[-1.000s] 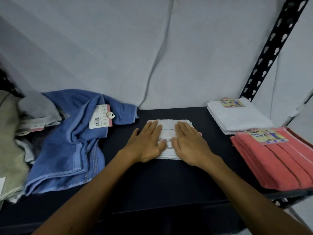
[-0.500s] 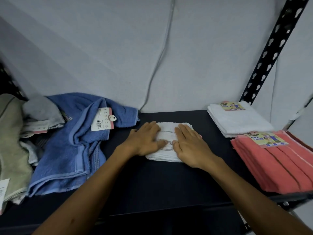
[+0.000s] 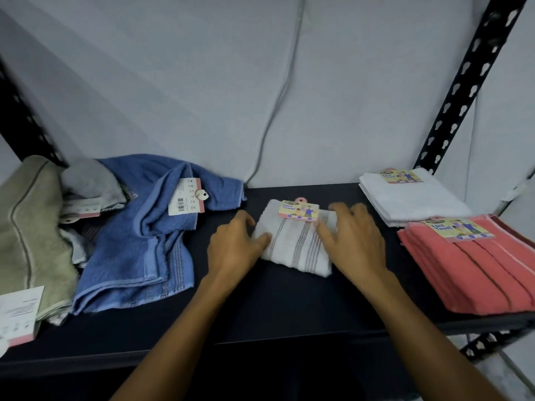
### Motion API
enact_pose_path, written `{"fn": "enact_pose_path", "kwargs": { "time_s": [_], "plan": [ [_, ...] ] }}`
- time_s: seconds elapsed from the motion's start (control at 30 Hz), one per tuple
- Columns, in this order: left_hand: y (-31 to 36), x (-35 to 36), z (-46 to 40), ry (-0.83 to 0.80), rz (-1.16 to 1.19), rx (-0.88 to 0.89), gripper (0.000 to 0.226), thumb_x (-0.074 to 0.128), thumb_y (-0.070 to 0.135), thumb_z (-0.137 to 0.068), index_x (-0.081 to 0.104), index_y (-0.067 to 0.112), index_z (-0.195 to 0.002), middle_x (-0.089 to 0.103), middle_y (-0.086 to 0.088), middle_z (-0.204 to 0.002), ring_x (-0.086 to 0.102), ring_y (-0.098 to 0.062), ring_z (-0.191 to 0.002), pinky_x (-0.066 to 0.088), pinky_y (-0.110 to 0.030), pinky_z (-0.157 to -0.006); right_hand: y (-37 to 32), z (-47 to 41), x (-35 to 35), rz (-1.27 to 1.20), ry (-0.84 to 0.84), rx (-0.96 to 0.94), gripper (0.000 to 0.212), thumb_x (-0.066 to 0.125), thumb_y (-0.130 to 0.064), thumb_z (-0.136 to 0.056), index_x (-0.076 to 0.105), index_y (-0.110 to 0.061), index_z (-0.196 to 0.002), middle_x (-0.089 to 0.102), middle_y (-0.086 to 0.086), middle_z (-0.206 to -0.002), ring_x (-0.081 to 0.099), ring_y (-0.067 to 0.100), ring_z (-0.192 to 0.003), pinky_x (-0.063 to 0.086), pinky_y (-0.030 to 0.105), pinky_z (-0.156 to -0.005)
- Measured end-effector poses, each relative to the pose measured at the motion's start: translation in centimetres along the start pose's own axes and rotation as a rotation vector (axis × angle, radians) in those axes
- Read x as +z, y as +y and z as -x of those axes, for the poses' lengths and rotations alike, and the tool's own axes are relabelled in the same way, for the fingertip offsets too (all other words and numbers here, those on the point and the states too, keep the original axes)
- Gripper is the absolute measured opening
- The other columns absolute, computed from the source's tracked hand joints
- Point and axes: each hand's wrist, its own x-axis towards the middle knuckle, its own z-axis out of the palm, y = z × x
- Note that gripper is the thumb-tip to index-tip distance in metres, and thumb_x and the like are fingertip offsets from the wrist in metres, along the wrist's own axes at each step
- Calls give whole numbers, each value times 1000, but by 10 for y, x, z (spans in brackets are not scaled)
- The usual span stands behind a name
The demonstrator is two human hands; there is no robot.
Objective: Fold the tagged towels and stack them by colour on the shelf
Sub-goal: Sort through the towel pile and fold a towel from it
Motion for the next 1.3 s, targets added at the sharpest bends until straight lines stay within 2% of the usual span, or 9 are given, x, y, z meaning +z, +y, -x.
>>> {"fn": "enact_pose_path", "kwargs": {
  "time_s": [0.1, 0.3, 0.43, 0.67, 0.83, 0.93, 1.07, 1.2, 1.3],
  "plan": [
    [2, 6, 19, 54, 84, 30, 28, 68, 43, -84, 57, 25, -103, 58, 10, -84, 58, -18, -85, 40, -31, -72, 4, 25, 3, -120, -133, 104, 45, 53, -50, -93, 54, -21, -127, 56, 6, -107, 58, 27, -96, 45, 34, -72],
    [6, 16, 44, 205, 268, 149, 29, 73, 20, -82, 61, 22, -108, 61, 8, -92, 53, -12, -90, 37, -23, -75, 4, 46, 13, -473, 82, 183, 33, 72, -25, -84, 67, -18, -116, 64, -1, -100, 60, 25, -91, 51, 41, -81],
    [4, 13, 44, 175, 403, 120, 30, 76, 14, -80, 63, 23, -105, 64, 10, -87, 59, -3, -80, 42, -9, -68, 2, 48, 11, -545, 146, 161, 40, 75, -14, -79, 67, -22, -118, 65, -8, -92, 58, 20, -81, 52, 36, -75],
    [0, 8, 39, 90, 199, -18, 12, 68, 30, -87, 60, 25, -96, 60, 7, -68, 58, -6, -70, 36, -25, -60, 5, 47, 4, -396, -12, 197, 30, 64, -21, -90, 62, -19, -120, 64, -8, -78, 62, 19, -78, 49, 34, -73],
    [3, 8, 39, 71, 154, 12, 7, 61, 26, -90, 58, 24, -95, 58, 5, -66, 57, -13, -69, 37, -29, -61, 1, 46, -1, -256, -89, 218, 30, 54, -25, -93, 56, -22, -123, 68, 1, -94, 61, 27, -92, 48, 42, -85],
    [2, 10, 40, 89, 140, 79, 15, 59, 31, -92, 57, 23, -105, 57, 4, -77, 55, -19, -83, 43, -35, -73, -1, 43, -2, -220, -58, 182, 37, 53, -23, -90, 56, -19, -127, 65, 4, -102, 57, 28, -98, 46, 43, -87],
    [8, 10, 36, 69, -43, 243, 40, 52, 41, -97, 53, 21, -131, 49, 1, -132, 41, -20, -123, 36, -40, -97, -9, 32, 1, -278, 46, -32, 37, 57, -18, -92, 58, -7, -128, 59, 10, -127, 51, 29, -116, 44, 45, -97],
    [11, 10, 22, -113, -225, 366, 43, 40, 42, -102, 49, 20, -137, 46, 5, -139, 39, -14, -129, 34, -39, -101, -10, 16, 18, -97, -94, -235, 21, 50, -21, -96, 64, -5, -98, 63, 7, -102, 60, 26, -96, 49, 36, -79],
    [7, 12, 15, -172, -306, 373, 47, 31, 46, -103, 43, 22, -141, 39, 7, -143, 35, -11, -131, 34, -39, -101, -4, 14, 24, -62, -138, -263, 36, 35, -30, -100, 62, -7, -102, 59, 3, -105, 57, 19, -95, 51, 36, -78]
  ]
}}
